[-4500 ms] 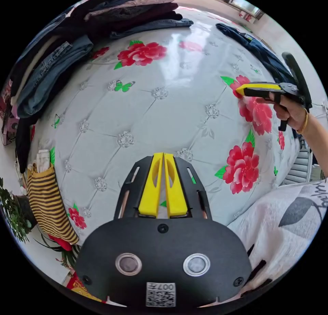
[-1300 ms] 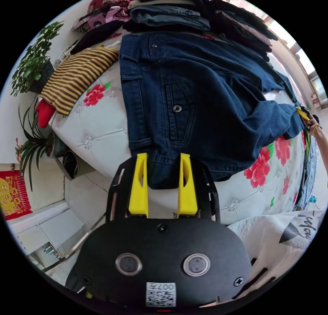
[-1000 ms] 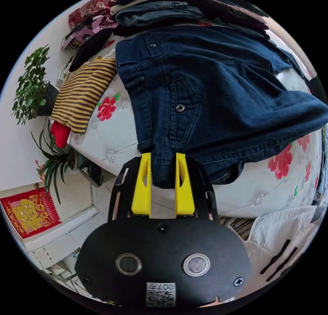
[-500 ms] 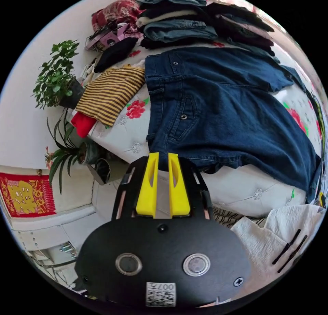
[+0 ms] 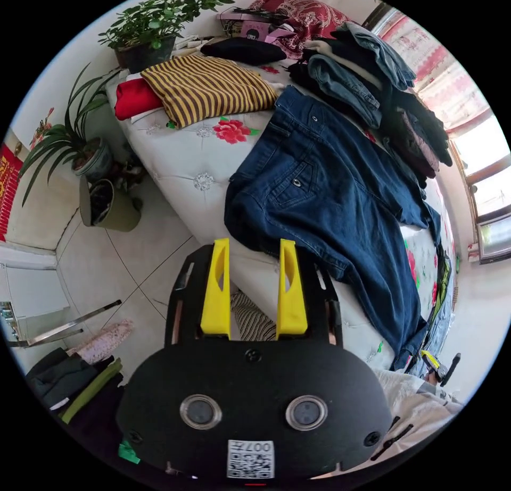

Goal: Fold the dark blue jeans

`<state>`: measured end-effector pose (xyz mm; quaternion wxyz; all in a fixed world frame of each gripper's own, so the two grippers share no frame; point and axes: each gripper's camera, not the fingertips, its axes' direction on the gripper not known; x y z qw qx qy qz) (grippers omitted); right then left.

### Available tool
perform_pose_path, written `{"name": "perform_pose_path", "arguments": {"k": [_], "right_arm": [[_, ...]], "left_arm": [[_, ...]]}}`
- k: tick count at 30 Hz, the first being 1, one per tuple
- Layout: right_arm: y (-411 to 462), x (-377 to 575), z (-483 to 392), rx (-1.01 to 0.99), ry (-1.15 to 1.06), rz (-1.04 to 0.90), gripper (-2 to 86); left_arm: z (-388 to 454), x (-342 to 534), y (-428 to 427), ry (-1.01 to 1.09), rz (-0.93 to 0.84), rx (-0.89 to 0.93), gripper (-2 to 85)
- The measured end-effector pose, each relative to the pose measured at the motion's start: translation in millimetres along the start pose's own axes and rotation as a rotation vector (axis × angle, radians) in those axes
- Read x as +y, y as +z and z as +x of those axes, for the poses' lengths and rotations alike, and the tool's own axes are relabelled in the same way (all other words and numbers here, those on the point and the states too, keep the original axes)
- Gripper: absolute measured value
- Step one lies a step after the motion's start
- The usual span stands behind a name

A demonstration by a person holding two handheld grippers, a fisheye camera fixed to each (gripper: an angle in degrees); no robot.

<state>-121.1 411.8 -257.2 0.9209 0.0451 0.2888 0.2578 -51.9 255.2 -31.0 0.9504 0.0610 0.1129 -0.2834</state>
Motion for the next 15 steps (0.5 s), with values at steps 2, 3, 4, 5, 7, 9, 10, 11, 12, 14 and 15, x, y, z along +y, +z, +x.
{"name": "perform_pose_path", "arguments": {"k": [2,3,4,5,7,9,10,11,12,14,15], "right_arm": [[-51,14,54,0.019,0.251,0.16,0.5],[-61,20,65,0.014,0.299,0.195,0.5],[-76,28,76,-0.012,0.339,0.247,0.8],[-82,31,77,-0.046,0.347,0.266,1.3],[-77,28,56,-0.116,0.286,0.251,3.0],[-56,22,18,-0.192,0.218,0.214,4.7],[-33,17,-11,-0.247,0.177,0.163,5.8],[-7,12,-40,-0.293,0.14,0.082,6.7],[6,10,-52,-0.315,0.131,0.039,6.9],[58,5,-95,-0.338,0.092,-0.136,6.8],[53,7,-101,-0.246,0.108,-0.06,5.7]], "left_arm": [[-5,-22,11,-0.012,-0.037,0.012,16.3],[-6,-34,21,-0.015,-0.069,0.01,16.8],[-7,-44,34,-0.019,-0.107,0.004,16.8],[-7,-47,40,-0.023,-0.128,0.004,16.6],[-5,-54,52,-0.012,-0.153,-0.009,14.7],[0,-57,52,0.044,-0.144,0.025,7.9],[1,-56,49,0.05,-0.133,0.048,6.7],[2,-56,48,0.061,-0.131,0.049,6.1],[4,-55,43,0.094,-0.121,0.05,6.0],[6,-53,34,0.127,-0.1,0.057,5.8],[5,-53,26,0.142,-0.091,0.07,5.7]]}}
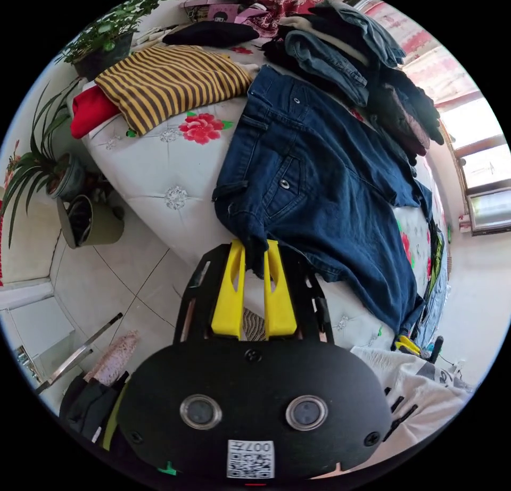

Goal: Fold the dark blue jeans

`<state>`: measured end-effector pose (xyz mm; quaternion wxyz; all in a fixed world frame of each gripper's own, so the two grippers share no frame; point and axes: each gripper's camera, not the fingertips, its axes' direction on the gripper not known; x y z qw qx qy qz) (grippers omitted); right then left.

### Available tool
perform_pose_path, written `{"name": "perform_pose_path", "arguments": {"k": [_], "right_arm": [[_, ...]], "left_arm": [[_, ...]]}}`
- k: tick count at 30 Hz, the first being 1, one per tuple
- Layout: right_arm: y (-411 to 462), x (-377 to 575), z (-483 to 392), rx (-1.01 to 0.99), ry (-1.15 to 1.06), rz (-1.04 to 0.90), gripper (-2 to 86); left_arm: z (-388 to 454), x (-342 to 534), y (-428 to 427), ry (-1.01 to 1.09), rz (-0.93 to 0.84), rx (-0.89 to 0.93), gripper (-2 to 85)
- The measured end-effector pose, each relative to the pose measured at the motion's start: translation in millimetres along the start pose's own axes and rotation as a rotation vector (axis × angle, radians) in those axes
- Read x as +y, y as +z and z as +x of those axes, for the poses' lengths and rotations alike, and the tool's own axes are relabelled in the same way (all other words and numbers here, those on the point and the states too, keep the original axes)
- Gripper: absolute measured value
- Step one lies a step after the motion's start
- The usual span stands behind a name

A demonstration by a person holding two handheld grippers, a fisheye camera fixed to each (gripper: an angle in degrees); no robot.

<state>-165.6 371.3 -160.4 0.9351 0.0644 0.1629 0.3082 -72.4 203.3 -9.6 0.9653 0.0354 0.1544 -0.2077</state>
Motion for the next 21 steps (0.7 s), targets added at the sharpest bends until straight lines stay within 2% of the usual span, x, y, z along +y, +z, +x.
{"name": "perform_pose_path", "arguments": {"k": [1,3,6,8,10,11,13,15,17,19,21], "right_arm": [[-4,9,-13,0.182,-0.019,0.104,3.6],[3,4,-22,0.255,-0.088,0.011,1.9],[-33,0,4,0.258,-0.002,0.032,0.6],[-103,24,44,0.252,0.166,0.22,0.1],[-149,53,76,0.248,0.278,0.313,0.0],[-167,72,100,0.141,0.338,0.344,0.0],[-174,94,128,0.022,0.437,0.381,0.0],[-165,105,146,0.076,0.543,0.362,0.1],[-153,107,159,0.176,0.658,0.259,0.0],[-157,104,153,0.171,0.66,0.307,0.0],[-156,90,138,0.111,0.565,0.349,0.1]], "left_arm": [[0,0,-8,0.011,0.013,0.015,5.6],[0,-2,-21,0.015,0.034,0.042,5.5],[6,-7,-40,0.057,0.045,0.037,5.5],[10,-7,-50,0.097,0.046,0.001,5.5],[8,-5,-53,0.123,0.028,-0.036,5.7],[7,-4,-49,0.129,0.016,-0.038,5.9],[-6,-4,-21,0.103,-0.101,-0.073,6.4],[-12,-1,-4,0.083,-0.155,-0.138,5.7],[-12,1,-1,0.065,-0.168,-0.216,5.2],[-3,-1,-12,0.104,-0.144,-0.259,5.1],[8,-7,-22,0.143,-0.102,-0.278,4.6]]}}
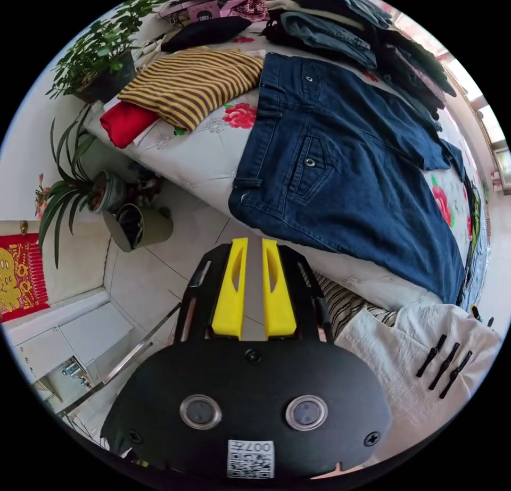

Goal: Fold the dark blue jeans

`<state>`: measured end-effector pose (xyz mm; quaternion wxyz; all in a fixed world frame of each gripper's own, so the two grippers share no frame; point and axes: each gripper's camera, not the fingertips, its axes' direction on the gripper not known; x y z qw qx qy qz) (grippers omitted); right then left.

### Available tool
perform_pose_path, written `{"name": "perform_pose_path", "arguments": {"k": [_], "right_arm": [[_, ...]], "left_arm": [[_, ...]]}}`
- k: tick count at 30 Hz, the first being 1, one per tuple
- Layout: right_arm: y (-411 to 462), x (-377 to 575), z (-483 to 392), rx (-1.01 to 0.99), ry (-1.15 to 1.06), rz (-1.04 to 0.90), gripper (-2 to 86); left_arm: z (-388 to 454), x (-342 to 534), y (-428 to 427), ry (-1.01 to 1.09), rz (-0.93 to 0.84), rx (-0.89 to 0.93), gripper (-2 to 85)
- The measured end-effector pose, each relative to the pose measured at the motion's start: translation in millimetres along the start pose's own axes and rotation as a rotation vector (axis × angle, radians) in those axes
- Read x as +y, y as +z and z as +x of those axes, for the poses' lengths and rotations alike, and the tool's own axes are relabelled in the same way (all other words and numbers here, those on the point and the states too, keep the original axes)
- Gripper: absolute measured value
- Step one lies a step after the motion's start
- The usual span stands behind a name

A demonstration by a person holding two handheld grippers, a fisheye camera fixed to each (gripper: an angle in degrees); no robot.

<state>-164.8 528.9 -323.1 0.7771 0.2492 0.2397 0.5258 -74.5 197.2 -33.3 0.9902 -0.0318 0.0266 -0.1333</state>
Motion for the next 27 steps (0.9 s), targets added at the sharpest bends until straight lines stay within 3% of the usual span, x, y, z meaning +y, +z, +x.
{"name": "perform_pose_path", "arguments": {"k": [5,13,15,22,24,27], "right_arm": [[35,-38,-79,-0.082,-0.238,-0.061,1.4],[55,-187,-172,-0.129,-0.368,0.016,4.6],[61,-232,-177,-0.212,-0.291,0.021,5.2],[126,-372,-111,-0.651,0.398,0.065,6.4],[143,-390,-101,-0.676,0.476,0.053,5.6],[163,-412,-99,-0.649,0.492,-0.004,2.8]], "left_arm": [[28,-48,-21,0.046,0.106,0.035,3.5],[107,-243,-18,0.315,0.131,-0.018,7.5],[121,-294,-14,0.344,0.131,-0.053,7.6],[150,-461,33,0.372,0.076,-0.071,10.5],[156,-483,63,0.379,-0.012,-0.108,11.6],[148,-491,69,0.422,0.006,-0.022,10.5]]}}
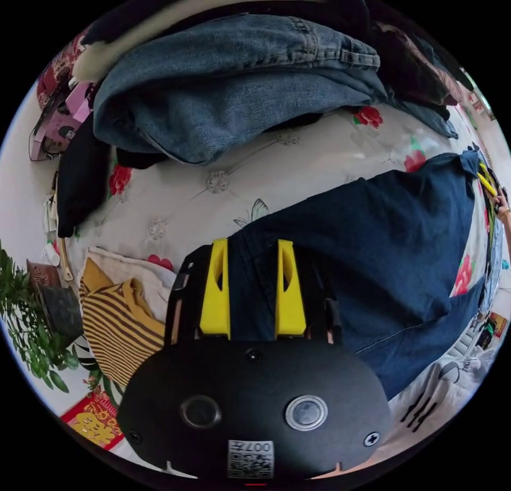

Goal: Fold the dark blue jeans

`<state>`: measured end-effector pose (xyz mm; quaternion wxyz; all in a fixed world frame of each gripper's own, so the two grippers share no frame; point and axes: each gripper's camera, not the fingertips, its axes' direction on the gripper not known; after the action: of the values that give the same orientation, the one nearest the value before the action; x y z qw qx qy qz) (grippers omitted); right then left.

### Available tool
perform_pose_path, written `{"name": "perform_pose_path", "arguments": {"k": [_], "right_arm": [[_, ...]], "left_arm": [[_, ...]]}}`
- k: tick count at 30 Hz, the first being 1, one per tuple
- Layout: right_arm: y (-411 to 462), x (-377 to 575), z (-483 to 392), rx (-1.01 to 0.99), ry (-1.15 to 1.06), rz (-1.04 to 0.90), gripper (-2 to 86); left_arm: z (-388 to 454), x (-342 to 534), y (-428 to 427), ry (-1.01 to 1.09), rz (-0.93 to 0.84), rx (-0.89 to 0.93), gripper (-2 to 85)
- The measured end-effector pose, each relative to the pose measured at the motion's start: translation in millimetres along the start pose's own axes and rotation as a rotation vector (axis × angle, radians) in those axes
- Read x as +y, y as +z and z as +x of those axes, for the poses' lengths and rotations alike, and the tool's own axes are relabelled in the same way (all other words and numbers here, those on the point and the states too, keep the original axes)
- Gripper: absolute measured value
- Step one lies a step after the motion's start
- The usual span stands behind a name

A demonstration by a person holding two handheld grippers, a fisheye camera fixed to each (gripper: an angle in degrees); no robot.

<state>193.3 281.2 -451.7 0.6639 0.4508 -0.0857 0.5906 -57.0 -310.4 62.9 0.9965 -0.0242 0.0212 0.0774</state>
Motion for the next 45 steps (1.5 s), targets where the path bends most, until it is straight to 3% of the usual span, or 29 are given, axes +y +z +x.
{"name": "perform_pose_path", "arguments": {"k": [3,8,13,15,20,28,36,41,45], "right_arm": [[4,-12,1,-0.08,0.003,-0.035,0.6],[-65,-19,-24,-0.252,-0.158,0.096,0.1],[-90,-16,-22,0.041,-0.245,-0.074,2.1],[-86,-15,-1,0.028,-0.199,-0.114,4.1],[-43,-11,65,-0.224,0.07,-0.151,7.6],[-5,-29,42,-0.352,0.068,-0.041,1.0],[-145,21,-36,-0.428,-0.41,-0.004,-0.3],[-279,126,33,-0.288,-0.519,0.04,-0.4],[-305,203,130,-0.025,-0.41,-0.002,-0.4]], "left_arm": [[-19,14,-1,-0.051,0.031,0.099,6.8],[-28,45,-30,-0.136,0.129,0.172,4.4],[-37,98,-88,-0.153,0.284,0.242,4.4],[-37,112,-99,-0.142,0.311,0.24,4.5],[-45,140,-117,-0.153,0.36,0.264,4.6],[-61,176,-142,-0.188,0.419,0.306,4.6],[-56,270,-211,-0.184,0.604,0.335,4.6],[-20,393,-245,-0.145,0.713,0.301,4.8],[3,489,-197,-0.267,0.571,0.333,5.0]]}}
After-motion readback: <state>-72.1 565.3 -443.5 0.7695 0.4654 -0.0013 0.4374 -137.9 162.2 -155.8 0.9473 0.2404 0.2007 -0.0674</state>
